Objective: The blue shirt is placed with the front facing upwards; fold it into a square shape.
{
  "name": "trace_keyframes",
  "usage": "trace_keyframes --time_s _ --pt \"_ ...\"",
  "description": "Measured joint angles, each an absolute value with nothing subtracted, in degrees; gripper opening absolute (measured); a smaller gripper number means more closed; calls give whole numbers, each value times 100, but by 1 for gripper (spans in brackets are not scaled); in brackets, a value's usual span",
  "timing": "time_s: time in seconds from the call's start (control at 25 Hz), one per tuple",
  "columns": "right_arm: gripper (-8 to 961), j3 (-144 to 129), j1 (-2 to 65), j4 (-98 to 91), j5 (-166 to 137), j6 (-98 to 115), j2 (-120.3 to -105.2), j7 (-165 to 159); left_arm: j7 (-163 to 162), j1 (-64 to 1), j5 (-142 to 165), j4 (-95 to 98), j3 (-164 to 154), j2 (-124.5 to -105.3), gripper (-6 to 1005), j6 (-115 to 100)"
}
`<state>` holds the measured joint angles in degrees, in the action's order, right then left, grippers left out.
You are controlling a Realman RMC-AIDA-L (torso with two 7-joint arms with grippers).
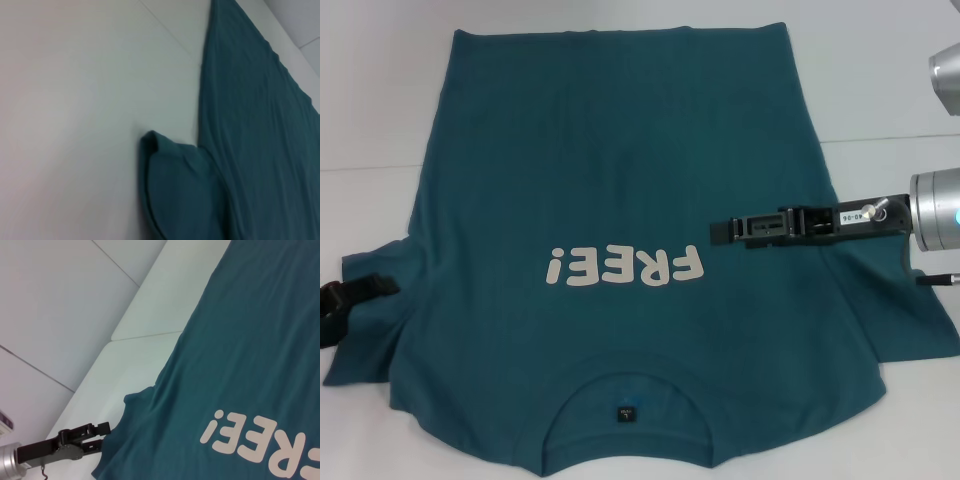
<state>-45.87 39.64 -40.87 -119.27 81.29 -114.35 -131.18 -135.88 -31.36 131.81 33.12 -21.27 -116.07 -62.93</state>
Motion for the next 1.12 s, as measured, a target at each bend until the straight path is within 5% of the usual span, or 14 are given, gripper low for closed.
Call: trace_keyframes --time_s 0.72,1.12 --pt "925 -4530 3858 -4087 -11899 8133 -11394 -13085 -13981 -3354 13326 3203 -2111 -11472 715 -6274" --pt "924 -4523 3858 -4087 -11891 8129 -11382 -13078 -14027 -3375 13583 3189 -2126 -11476 331 -6141"
